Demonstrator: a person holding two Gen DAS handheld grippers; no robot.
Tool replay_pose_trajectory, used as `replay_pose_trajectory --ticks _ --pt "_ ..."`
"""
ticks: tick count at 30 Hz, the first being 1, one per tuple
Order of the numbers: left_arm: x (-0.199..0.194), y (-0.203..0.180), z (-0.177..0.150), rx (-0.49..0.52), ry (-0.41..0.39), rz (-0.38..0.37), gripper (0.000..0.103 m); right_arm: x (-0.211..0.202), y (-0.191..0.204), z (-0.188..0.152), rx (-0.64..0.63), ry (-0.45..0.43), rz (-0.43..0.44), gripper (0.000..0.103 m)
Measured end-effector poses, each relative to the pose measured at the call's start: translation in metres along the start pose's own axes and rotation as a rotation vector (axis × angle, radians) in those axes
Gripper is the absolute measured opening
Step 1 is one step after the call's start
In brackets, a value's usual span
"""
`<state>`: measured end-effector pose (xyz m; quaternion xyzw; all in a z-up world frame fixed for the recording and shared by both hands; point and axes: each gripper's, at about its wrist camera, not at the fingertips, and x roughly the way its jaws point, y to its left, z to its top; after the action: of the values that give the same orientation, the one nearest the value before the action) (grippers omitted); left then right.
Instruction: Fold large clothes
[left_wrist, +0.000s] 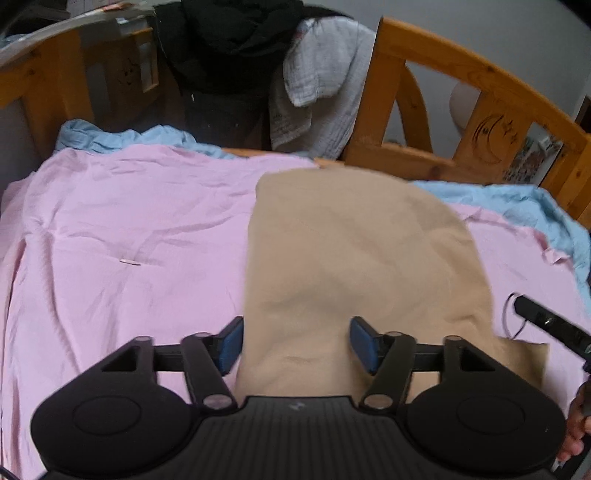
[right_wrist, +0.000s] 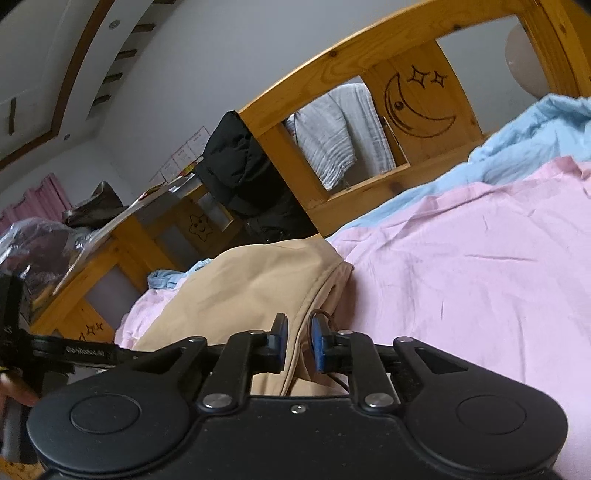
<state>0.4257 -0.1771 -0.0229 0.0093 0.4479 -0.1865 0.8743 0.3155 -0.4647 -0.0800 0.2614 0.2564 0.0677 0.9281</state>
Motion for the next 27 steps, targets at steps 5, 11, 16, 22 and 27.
replay_pose_trajectory --ticks 5,11,16,22,27 --pt "-0.038 -0.001 -0.003 -0.033 -0.086 -0.031 0.088 -0.012 0.026 0.003 -0.089 -0.024 -0.013 0.043" --pt "-0.086 -0.010 -0.015 -0.036 -0.177 -0.050 0.098 -0.044 0.065 0.004 -0.186 -0.076 -0.027 0.066" --pt "-0.129 -0.014 -0.034 -0.021 -0.250 -0.072 0.102 -0.076 0.093 0.001 -0.244 -0.109 -0.044 0.081" --pt "-0.173 -0.007 -0.071 -0.021 -0.326 -0.095 0.102 -0.121 0.123 -0.012 -0.252 -0.170 -0.055 0.101" --pt "-0.206 -0.012 -0.110 0.027 -0.384 -0.072 0.102 -0.160 0.146 -0.034 -0.268 -0.220 -0.083 0.102"
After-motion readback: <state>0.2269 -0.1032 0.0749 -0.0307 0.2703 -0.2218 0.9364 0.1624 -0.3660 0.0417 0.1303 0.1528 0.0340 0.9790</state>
